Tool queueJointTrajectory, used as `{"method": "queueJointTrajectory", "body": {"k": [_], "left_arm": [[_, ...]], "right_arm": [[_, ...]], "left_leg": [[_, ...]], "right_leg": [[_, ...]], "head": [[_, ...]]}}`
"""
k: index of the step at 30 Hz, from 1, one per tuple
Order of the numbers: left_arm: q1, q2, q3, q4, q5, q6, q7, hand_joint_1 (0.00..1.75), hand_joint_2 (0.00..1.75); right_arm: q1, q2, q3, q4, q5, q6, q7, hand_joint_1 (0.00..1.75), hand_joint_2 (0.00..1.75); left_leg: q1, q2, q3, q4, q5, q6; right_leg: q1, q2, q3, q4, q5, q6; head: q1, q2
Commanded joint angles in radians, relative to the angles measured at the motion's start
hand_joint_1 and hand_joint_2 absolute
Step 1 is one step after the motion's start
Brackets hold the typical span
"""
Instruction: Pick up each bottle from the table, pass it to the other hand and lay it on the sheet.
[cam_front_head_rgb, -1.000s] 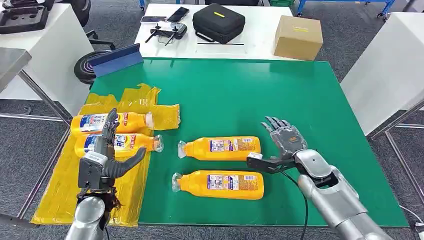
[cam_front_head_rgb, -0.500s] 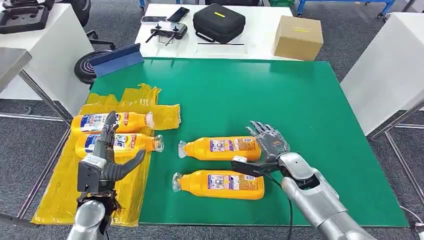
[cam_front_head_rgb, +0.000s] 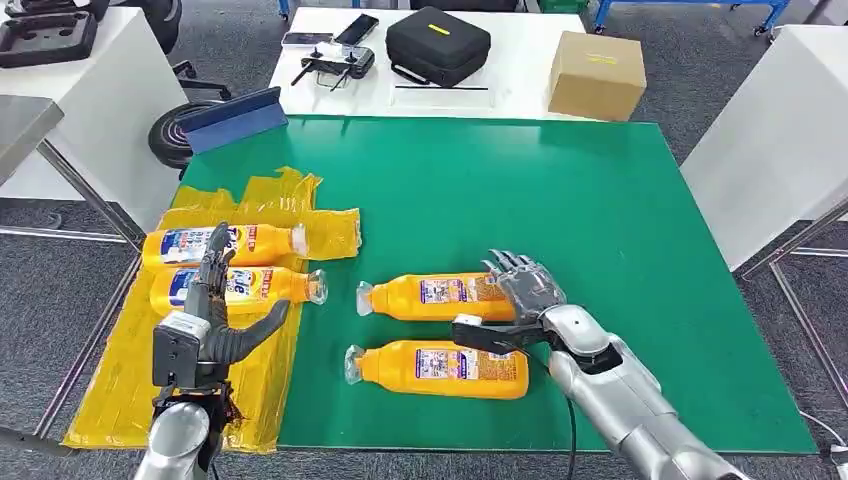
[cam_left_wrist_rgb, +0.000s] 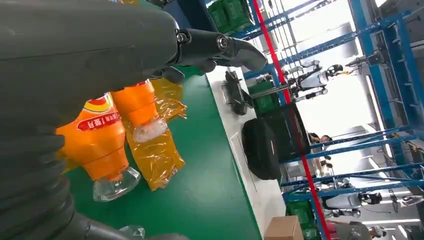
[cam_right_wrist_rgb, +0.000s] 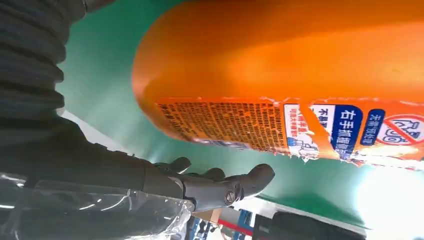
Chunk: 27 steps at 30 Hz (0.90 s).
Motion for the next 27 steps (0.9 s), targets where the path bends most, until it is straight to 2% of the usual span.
{"method": "queueJointTrajectory", "body": {"k": [1, 6, 8, 14, 27], "left_arm": [[-0.018, 0.020, -0.013, 0.026, 0.004, 0.010, 0.004, 0.00, 1.75], [-0.018, 0.020, -0.013, 0.026, 0.004, 0.010, 0.004, 0.00, 1.75], [-0.023, 0.019, -0.014, 0.031, 0.006, 0.012, 0.004, 0.00, 1.75], [-0.058, 0.016, -0.017, 0.073, 0.012, 0.016, 0.006, 0.00, 1.75], [-0.062, 0.025, -0.026, 0.085, 0.025, 0.025, 0.000, 0.00, 1.75]], "right_arm": [[-0.126, 0.064, 0.027, 0.236, -0.012, -0.011, -0.003, 0.00, 1.75], [-0.126, 0.064, 0.027, 0.236, -0.012, -0.011, -0.003, 0.00, 1.75], [-0.137, 0.077, 0.023, 0.259, -0.018, -0.015, -0.004, 0.00, 1.75], [-0.194, 0.134, 0.036, 0.344, -0.018, -0.024, -0.015, 0.00, 1.75], [-0.202, 0.162, 0.071, 0.399, -0.025, -0.045, -0.060, 0.00, 1.75]], "left_leg": [[0.001, 0.003, 0.004, 0.000, -0.002, -0.004], [0.001, 0.001, 0.002, 0.000, -0.001, -0.003], [0.002, 0.003, 0.007, 0.001, -0.004, -0.007], [0.002, 0.003, 0.005, 0.001, -0.003, -0.006], [0.002, 0.002, 0.006, 0.000, -0.003, -0.005]], "right_leg": [[0.001, 0.002, 0.003, 0.000, -0.001, -0.003], [0.001, 0.001, 0.002, -0.001, -0.001, -0.002], [0.002, 0.002, 0.006, 0.000, -0.003, -0.005], [0.002, 0.003, 0.005, 0.000, -0.002, -0.004], [0.002, 0.002, 0.005, 0.000, -0.002, -0.003]], "head": [[0.000, 0.000], [0.000, 0.000], [0.000, 0.000], [0.000, 0.000], [0.000, 0.000]]}}
